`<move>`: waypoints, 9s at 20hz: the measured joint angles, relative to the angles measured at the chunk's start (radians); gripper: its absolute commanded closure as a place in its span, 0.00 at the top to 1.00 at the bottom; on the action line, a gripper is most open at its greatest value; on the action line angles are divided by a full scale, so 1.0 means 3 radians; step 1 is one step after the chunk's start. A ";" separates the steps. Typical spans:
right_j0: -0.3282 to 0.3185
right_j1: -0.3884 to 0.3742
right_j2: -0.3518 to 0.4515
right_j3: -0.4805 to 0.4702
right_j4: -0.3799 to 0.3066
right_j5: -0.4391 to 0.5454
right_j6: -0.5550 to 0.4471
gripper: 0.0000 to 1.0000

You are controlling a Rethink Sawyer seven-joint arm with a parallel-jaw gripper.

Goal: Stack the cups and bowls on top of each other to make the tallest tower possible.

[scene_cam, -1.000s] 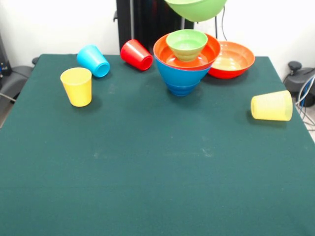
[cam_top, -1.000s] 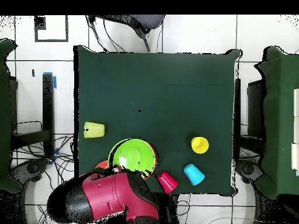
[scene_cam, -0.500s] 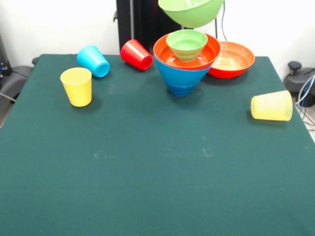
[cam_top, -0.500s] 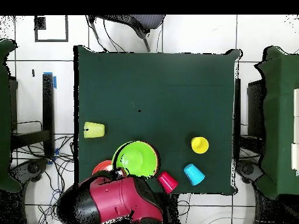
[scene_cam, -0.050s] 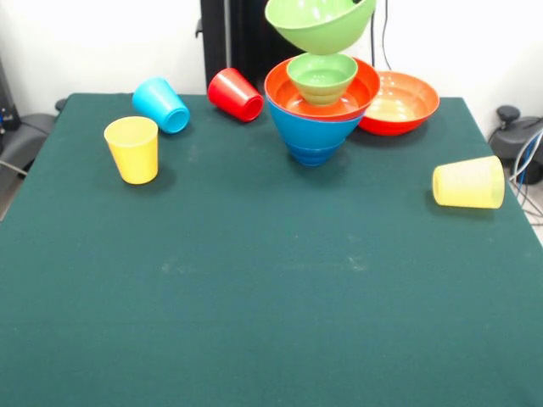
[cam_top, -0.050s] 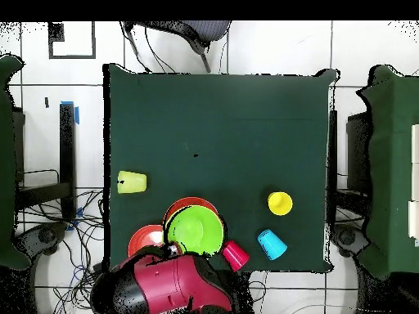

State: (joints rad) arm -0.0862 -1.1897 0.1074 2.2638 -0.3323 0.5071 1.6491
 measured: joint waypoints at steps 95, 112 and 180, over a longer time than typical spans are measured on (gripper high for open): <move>0.1214 0.0794 -0.1342 -0.0181 -0.0241 -0.1102 0.0071 0.00; 0.1242 0.0847 -0.1399 -0.0181 -0.0240 -0.1328 0.0091 0.00; 0.1239 0.1052 -0.1453 -0.0182 -0.0182 -0.1592 0.0091 0.00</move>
State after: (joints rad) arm 0.2857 -0.8741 -0.3286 2.2093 -0.3869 0.0295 1.6765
